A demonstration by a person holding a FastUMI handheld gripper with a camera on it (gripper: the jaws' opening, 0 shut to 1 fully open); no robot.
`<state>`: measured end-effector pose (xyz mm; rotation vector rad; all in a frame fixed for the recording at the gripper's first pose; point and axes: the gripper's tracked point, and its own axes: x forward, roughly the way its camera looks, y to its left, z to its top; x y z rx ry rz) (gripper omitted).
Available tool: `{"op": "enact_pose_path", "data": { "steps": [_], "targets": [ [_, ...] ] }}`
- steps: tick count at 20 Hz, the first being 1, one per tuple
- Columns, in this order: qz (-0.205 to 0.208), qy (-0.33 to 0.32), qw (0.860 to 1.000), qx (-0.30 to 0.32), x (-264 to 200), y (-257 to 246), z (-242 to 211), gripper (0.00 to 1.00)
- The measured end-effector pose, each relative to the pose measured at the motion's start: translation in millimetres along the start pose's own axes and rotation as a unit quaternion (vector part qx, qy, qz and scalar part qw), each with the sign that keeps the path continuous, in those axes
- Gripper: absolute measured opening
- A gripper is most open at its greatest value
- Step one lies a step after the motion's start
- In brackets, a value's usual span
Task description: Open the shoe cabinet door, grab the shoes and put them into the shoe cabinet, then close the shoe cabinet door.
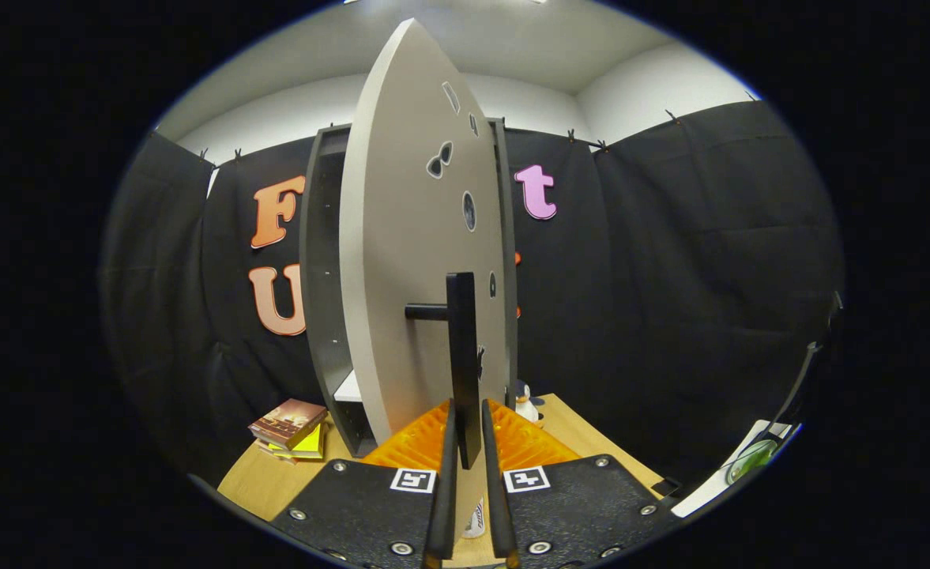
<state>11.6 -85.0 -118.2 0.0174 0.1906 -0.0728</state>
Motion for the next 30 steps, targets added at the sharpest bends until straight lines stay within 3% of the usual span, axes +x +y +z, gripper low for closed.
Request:
{"op": "enact_pose_path", "data": {
  "steps": [6,9,10,13,19,26,30],
  "targets": [
    [-0.086,0.017,0.996,0.031,-27,-58,-14,0.18],
    [-0.12,0.007,0.992,0.037,-49,-64,-2,0.35],
    [-0.107,0.006,0.994,0.037,-54,-51,2,0.39],
    [-0.068,-0.013,0.998,0.014,-54,-15,14,0.68],
    [0.001,0.008,0.999,-0.038,-10,54,-26,0.93],
    [0.036,0.098,0.993,-0.05,50,81,-156,0.94],
    [0.028,0.145,0.987,-0.064,90,64,-239,0.94]
  ]
}}
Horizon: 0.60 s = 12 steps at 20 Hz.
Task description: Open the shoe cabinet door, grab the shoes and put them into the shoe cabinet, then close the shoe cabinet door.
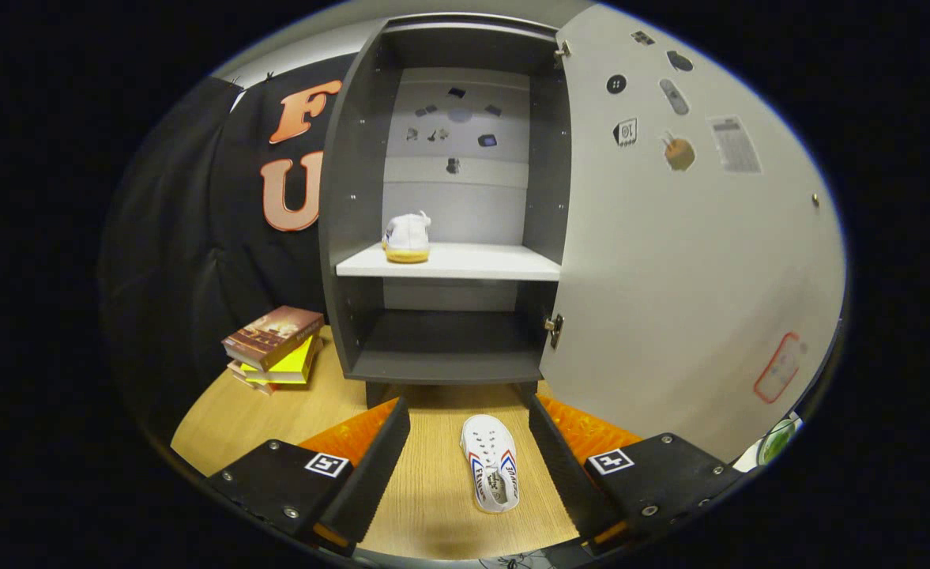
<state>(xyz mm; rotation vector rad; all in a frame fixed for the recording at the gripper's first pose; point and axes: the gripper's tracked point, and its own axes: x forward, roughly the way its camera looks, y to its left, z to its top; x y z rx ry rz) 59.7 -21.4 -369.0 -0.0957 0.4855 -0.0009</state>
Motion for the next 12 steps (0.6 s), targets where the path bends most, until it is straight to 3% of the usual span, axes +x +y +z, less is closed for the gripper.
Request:
{"op": "enact_pose_path", "data": {
  "steps": [6,12],
  "targets": [
    [-0.014,0.098,0.995,0.022,65,-21,-105,0.95],
    [0.002,0.175,0.984,0.032,105,-10,-167,0.91]
  ]
}}
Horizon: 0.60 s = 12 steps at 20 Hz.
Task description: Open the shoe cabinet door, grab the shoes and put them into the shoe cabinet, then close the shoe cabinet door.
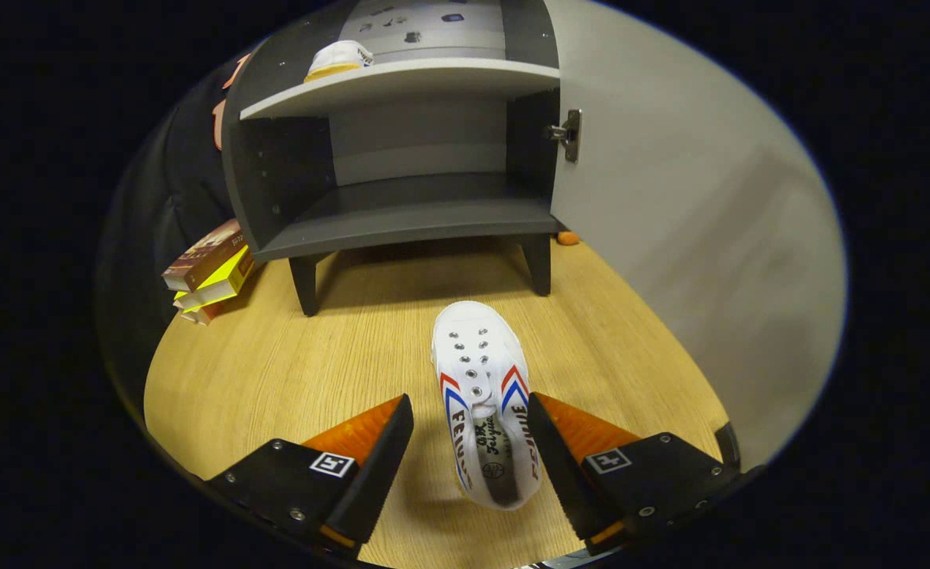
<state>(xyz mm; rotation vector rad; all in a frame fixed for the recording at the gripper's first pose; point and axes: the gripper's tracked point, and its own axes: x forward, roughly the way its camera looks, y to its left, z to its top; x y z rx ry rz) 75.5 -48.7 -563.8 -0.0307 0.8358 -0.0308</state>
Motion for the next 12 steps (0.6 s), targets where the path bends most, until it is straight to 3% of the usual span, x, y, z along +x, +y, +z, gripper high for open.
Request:
{"op": "enact_pose_path", "data": {
  "steps": [3,5,12],
  "targets": [
    [-0.028,0.014,0.999,-0.015,13.6,-7.3,-8.3,0.75],
    [-0.02,0.019,1.0,-0.013,12.0,-3.0,-10.5,0.63],
    [-0.038,0.014,0.999,-0.036,11.3,-4.0,-8.6,0.44]
  ]
}}
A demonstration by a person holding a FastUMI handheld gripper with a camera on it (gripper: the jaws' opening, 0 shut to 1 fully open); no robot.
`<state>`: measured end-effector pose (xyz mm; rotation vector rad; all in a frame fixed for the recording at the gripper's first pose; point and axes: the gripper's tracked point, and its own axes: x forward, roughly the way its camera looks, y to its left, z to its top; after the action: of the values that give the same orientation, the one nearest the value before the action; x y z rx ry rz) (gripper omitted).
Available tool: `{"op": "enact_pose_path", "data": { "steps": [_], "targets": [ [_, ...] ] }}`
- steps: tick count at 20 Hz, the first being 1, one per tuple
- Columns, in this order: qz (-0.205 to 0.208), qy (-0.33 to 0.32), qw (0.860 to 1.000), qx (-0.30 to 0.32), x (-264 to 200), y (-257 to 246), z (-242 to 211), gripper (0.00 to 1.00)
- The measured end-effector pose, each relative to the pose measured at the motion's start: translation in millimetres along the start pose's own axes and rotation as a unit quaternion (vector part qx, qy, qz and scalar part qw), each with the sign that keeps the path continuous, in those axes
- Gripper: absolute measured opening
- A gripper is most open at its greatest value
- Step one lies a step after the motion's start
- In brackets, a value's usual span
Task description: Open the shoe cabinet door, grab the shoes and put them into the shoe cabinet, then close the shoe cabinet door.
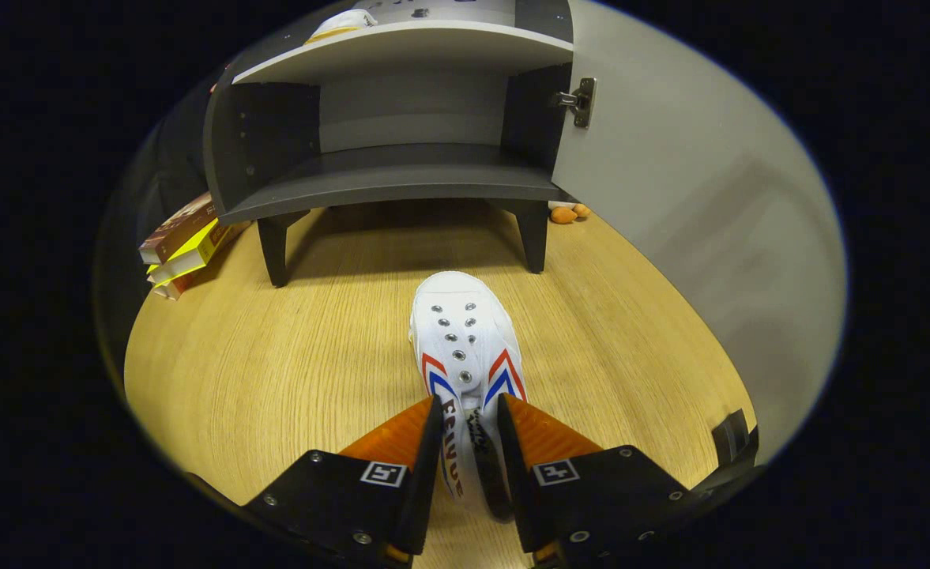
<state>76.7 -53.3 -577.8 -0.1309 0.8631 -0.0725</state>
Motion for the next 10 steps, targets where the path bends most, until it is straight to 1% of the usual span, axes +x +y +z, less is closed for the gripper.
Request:
{"op": "enact_pose_path", "data": {
  "steps": [2,3,4,5,6,7,8,10],
  "targets": [
    [0.001,-0.008,1.0,-0.024,0,0,-1,0.43],
    [0.002,-0.01,1.0,-0.026,1,2,-1,0.36],
    [0.005,-0.013,1.0,-0.024,0,2,0,0.31],
    [0.017,-0.015,1.0,-0.015,-3,7,2,0.22],
    [0.021,-0.014,1.0,0.004,15,15,-2,0.14],
    [0.017,-0.009,1.0,-0.012,1,12,-1,0.0],
    [0.018,-0.014,1.0,-0.019,0,14,1,0.0],
    [0.026,-0.001,0.999,-0.019,-2,17,-1,0.0]
  ]
}}
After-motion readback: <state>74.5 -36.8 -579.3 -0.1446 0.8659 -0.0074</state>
